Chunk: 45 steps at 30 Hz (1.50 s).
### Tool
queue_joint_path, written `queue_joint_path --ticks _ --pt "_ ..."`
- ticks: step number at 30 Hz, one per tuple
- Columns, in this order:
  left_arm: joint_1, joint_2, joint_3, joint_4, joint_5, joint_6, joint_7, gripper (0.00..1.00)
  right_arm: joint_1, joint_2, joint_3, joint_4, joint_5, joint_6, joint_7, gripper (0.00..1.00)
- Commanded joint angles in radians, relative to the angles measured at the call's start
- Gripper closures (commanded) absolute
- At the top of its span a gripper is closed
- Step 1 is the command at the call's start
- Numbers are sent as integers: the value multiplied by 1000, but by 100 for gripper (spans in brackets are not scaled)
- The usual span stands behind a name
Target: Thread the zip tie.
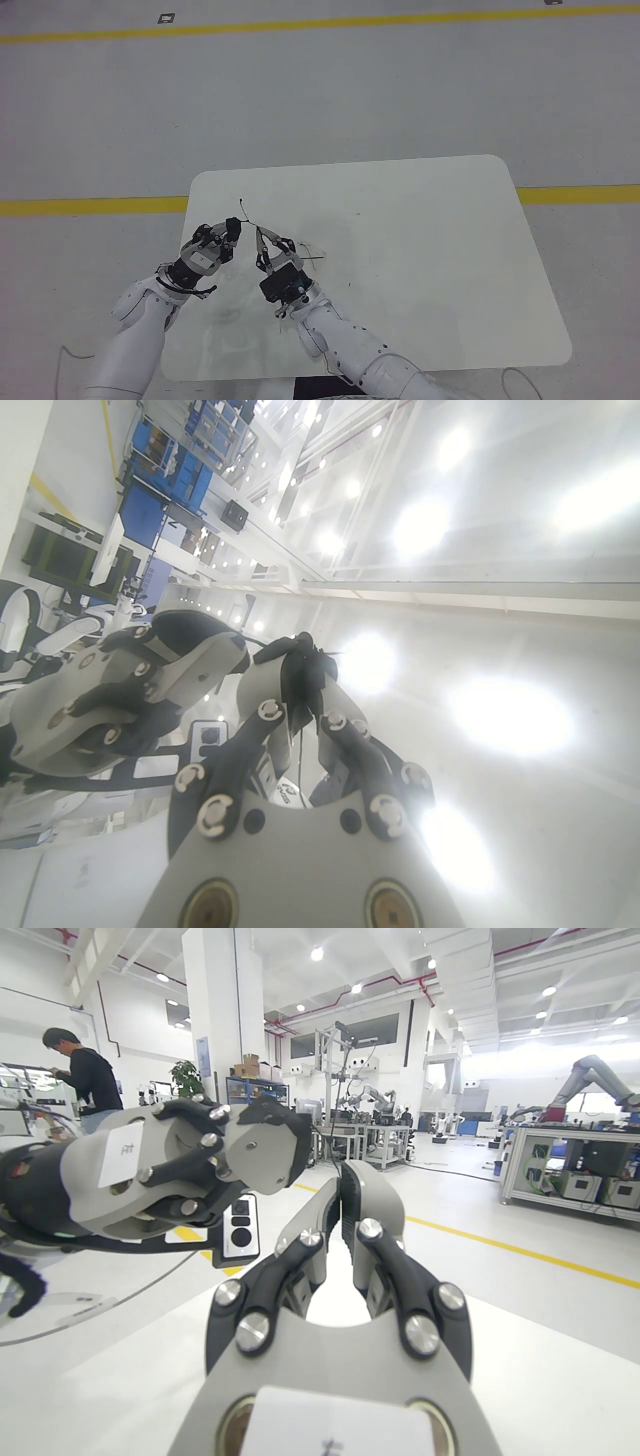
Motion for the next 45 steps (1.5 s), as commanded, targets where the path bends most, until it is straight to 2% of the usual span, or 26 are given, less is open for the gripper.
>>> queue_joint_path --ticks 1,14,25,26,27,30,31,34,36,38,45 --pt "0 0 0 0 0 0 0 100 -4 2 7 4 -3 3 5 100" --pt "0 0 0 0 0 0 0 100 -36 17 59 22 -8 32 32 100" --pt "0 0 0 0 0 0 0 100 -55 23 76 4 -15 28 42 100" --pt "0 0 0 0 0 0 0 100 -59 24 81 -2 -9 33 42 53" --pt "0 0 0 0 0 0 0 100 -62 24 86 -6 -3 38 41 0" --pt "0 0 0 0 0 0 0 100 -79 31 120 -34 25 45 19 0" --pt "0 0 0 0 0 0 0 100 -91 34 133 -56 51 26 -3 0" --pt "0 0 0 0 0 0 0 100 -129 52 179 -118 94 -62 -38 0" --pt "0 0 0 0 0 0 0 100 -155 66 207 -163 112 -135 -19 0" --pt "0 0 0 0 0 0 0 100 -188 85 239 -226 145 -272 67 0" --pt "0 0 0 0 0 0 0 100 -188 85 239 -226 145 -272 67 0"
